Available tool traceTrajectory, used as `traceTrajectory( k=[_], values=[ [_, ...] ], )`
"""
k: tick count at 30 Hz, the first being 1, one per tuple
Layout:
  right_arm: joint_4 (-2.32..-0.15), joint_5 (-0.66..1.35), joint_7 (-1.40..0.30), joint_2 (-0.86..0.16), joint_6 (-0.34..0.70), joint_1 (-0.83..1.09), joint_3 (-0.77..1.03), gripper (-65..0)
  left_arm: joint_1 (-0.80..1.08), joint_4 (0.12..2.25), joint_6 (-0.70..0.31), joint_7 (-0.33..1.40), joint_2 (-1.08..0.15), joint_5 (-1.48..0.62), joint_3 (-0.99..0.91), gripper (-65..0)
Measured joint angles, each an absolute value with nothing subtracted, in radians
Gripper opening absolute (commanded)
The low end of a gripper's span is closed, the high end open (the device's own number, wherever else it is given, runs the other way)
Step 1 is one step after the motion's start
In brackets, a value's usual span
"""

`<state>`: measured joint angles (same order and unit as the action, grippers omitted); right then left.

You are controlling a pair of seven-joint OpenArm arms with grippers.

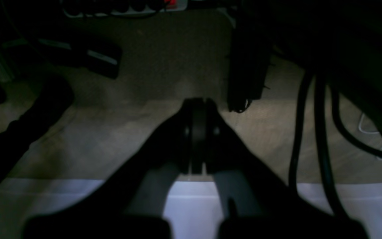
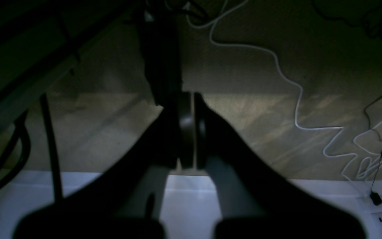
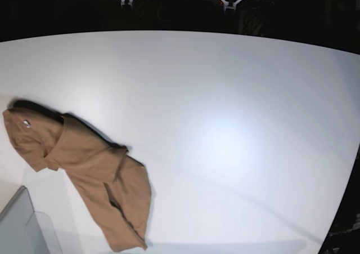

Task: Layout the t-shirt on the table in an organized manner, then fold the t-shirt properly

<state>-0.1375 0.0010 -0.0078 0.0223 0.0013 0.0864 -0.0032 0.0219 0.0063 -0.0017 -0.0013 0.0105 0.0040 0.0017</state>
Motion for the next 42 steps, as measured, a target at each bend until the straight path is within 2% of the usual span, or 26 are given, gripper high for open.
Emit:
traceTrajectory(
  k=[42],
  values=[
    [-0.142, 0.001, 0.037, 0.022, 0.001, 0.087, 0.003, -65.0, 0.038, 0.081, -0.002, -0.001, -0.008, 0.004, 0.002, -64.9]
  ],
)
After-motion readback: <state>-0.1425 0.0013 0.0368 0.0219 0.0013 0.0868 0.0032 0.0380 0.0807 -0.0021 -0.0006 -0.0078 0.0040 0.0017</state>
